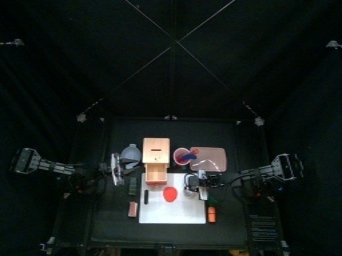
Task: Get the cutter from the drawer then cut the dough then place the extra dough in the bowl
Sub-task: Shut the drawer
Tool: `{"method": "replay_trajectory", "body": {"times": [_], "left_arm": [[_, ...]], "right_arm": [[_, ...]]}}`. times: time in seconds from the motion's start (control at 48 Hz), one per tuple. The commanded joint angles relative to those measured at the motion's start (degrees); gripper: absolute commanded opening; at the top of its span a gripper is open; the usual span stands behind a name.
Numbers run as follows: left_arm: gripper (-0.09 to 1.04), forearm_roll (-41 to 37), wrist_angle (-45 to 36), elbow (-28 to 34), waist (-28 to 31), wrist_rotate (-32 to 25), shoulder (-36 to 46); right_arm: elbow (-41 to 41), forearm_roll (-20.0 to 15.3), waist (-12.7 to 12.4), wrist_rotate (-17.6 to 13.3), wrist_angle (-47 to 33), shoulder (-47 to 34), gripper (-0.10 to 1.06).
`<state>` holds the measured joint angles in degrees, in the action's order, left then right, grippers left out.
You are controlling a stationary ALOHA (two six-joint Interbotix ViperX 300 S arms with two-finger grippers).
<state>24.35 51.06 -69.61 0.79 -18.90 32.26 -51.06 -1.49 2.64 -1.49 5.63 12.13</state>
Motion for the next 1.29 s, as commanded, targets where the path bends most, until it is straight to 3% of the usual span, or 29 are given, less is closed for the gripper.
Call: {"method": "replay_trajectory", "body": {"times": [0.021,0.292,0.562,0.792,1.021,1.104,1.292], "left_arm": [[0.73,3.1,-6.2,4.7,4.5,-0.3,-2.1],[0.72,-3.3,-24.5,12.1,22.2,-0.1,-4.9],[0.72,-14.3,-46.4,23.6,36.2,-0.3,-11.2],[0.72,-23.0,-59.4,34.9,37.3,-0.4,-24.8],[0.72,-28.0,-64.8,44.2,37.3,-0.5,-36.4],[0.72,-28.7,-65.7,46.1,37.3,-0.5,-38.4],[0.72,-29.9,-66.1,47.1,37.2,-0.6,-39.5]], "right_arm": [[1.6,-0.1,0.1,0.1,-0.4,0.6,0.70],[8.5,0.0,0.2,0.2,-1.1,-2.2,0.71],[19.9,1.3,4.3,0.7,-0.1,-13.3,0.70],[26.8,4.9,4.8,0.3,2.6,-20.4,0.65],[29.3,5.4,4.8,0.3,4.3,-23.9,0.40],[30.3,5.5,4.8,0.3,5.0,-24.8,0.34],[33.5,6.4,4.5,0.4,5.4,-27.8,0.34]]}}
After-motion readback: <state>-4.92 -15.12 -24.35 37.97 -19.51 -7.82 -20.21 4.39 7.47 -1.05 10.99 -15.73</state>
